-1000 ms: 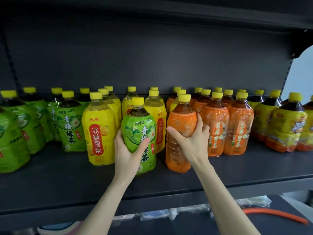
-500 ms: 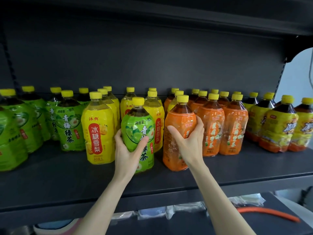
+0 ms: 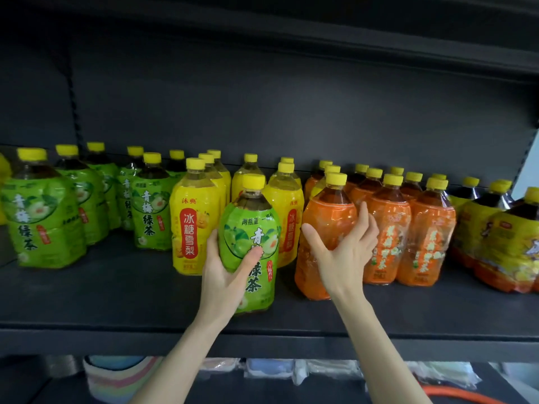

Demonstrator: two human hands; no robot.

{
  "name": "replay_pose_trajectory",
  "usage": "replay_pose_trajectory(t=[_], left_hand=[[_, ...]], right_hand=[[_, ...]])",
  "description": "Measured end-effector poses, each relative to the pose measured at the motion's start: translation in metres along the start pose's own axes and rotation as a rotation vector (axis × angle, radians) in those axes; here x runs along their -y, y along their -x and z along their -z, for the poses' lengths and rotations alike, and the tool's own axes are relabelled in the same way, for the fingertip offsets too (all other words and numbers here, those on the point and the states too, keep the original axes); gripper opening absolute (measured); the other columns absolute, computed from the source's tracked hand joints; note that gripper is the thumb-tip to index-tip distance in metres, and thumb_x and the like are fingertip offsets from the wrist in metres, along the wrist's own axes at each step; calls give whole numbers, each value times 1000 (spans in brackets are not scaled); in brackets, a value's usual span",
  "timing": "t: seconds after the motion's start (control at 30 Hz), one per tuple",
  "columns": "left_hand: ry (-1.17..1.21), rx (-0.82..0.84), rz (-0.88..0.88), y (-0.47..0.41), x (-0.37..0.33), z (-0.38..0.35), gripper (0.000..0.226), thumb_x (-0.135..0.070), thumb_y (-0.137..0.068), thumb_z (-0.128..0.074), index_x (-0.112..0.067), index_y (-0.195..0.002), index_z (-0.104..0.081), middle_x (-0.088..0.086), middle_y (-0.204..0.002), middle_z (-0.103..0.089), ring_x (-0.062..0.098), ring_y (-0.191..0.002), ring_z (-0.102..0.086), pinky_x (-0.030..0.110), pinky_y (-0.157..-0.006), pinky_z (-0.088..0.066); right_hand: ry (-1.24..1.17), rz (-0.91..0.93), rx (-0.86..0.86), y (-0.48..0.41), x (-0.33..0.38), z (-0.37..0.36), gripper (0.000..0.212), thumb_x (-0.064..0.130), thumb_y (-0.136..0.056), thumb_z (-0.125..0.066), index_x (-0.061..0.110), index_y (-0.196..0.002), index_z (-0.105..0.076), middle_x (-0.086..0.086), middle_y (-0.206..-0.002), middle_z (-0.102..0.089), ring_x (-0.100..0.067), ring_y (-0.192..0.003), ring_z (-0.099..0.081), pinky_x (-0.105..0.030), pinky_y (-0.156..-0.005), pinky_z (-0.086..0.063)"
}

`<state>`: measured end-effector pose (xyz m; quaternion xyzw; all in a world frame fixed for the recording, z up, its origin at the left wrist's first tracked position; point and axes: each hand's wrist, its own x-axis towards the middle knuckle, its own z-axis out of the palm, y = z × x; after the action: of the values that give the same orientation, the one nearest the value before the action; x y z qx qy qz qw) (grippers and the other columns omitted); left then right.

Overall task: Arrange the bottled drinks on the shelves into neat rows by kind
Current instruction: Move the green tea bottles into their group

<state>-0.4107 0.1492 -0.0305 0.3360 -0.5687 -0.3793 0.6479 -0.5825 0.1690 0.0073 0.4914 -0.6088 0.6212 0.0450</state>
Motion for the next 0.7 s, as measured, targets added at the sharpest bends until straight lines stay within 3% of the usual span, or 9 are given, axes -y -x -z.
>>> replay_pose_trajectory(t=[0.13,0.23,0.33,0.43,0.53,0.7], left_hand=[[-44,-28,-34,7,-10,26,88,-57,-64,-75,-28,-138,-38,-5,-119,-63,8,-103,-64,26,-77,-55],[-43,-44,-56,8,-17,53,77,-41,-71,-76,-17,-136,-41,-6,-113,-64,-1,-97,-64,12,-70,-51],[-32,-45,-74,4,-21,90,76,-48,-70,-72,-18,-134,-42,-5,-114,-65,3,-100,-65,15,-73,-52],[-31,-29,-73,-5,-25,130,64,-42,-81,-67,-21,-133,-35,-9,-115,-60,-1,-98,-63,12,-69,-51],[-78,19,-33,-22,-23,171,58,-49,-82,-55,-27,-129,-29,-14,-113,-55,-10,-91,-62,9,-63,-49],[-98,173,38,-59,-9,217,59,-52,-78,-45,-31,-129,-24,-5,-127,-51,-9,-105,-55,14,-81,-47]], right_hand=[[-86,254,-79,18,34,-4,65,53,-81,-59,14,-132,-46,-2,-134,-40,-8,-124,-32,-22,-104,-23],[-357,196,226,34,66,-25,42,46,-86,-63,22,-119,-55,12,-117,-56,0,-109,-52,-18,-92,-43],[-503,84,530,55,95,-60,52,52,-82,-58,27,-128,-52,18,-120,-59,5,-110,-55,-11,-83,-46],[-579,44,642,74,117,-98,57,52,-84,-56,27,-134,-48,13,-122,-61,0,-109,-60,-21,-86,-52],[-604,16,600,88,137,-136,44,45,-89,-57,31,-130,-51,8,-119,-64,-8,-108,-63,-37,-90,-55],[-538,31,496,101,163,-181,35,34,-95,-54,28,-129,-49,4,-102,-67,-13,-94,-66,-43,-85,-55]])
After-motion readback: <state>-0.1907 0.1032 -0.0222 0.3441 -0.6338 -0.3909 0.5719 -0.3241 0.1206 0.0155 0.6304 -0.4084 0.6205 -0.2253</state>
